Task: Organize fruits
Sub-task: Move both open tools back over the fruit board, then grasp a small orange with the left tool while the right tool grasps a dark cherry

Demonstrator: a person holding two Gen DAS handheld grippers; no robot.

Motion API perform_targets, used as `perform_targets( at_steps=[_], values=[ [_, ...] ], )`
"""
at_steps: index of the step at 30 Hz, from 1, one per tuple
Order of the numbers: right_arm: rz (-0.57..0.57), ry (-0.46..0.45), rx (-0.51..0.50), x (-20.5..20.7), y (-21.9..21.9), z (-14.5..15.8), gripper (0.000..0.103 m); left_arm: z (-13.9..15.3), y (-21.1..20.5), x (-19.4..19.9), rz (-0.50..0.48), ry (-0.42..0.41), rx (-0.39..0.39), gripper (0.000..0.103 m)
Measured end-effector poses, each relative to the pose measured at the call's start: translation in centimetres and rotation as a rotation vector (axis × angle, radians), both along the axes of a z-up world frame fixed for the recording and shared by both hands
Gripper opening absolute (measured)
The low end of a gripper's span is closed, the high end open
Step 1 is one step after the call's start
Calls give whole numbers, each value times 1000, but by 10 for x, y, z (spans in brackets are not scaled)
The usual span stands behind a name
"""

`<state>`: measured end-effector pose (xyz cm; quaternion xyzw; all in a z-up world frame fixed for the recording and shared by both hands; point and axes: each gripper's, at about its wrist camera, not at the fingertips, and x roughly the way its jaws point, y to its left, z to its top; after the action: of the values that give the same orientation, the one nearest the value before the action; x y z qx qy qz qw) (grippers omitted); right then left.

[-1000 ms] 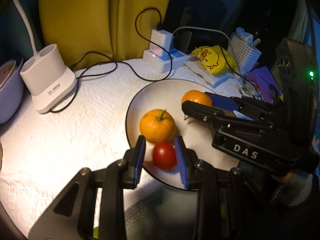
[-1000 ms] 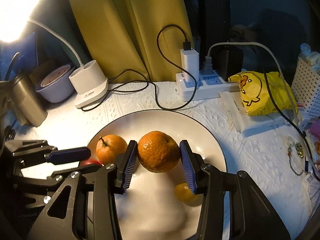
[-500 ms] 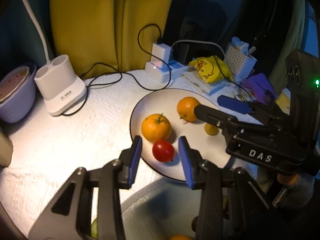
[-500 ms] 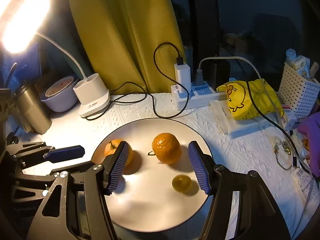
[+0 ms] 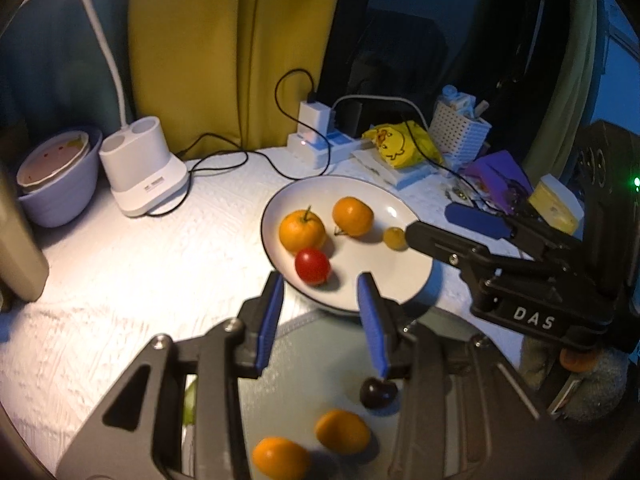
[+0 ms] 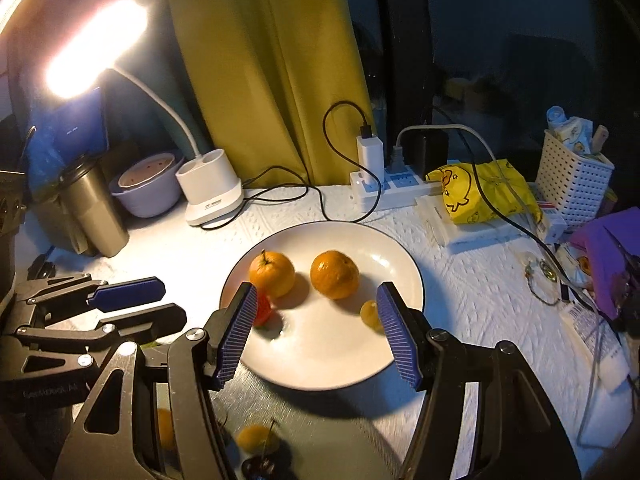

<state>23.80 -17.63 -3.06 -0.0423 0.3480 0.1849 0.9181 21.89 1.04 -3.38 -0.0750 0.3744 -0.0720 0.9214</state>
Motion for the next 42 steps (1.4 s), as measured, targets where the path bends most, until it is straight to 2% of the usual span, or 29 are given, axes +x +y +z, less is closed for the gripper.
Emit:
perform_targets(
  at_steps=[13, 30, 42],
  values=[
    [2, 9, -3, -48, 0, 1, 65, 2, 2, -43, 16, -13, -10, 40],
    [-9, 67, -7, -81, -7, -23, 65, -35, 13, -79, 59, 59, -12, 40],
    [18, 137, -34, -90, -4, -45, 65, -52, 19, -84, 82, 100, 2, 40]
  ],
)
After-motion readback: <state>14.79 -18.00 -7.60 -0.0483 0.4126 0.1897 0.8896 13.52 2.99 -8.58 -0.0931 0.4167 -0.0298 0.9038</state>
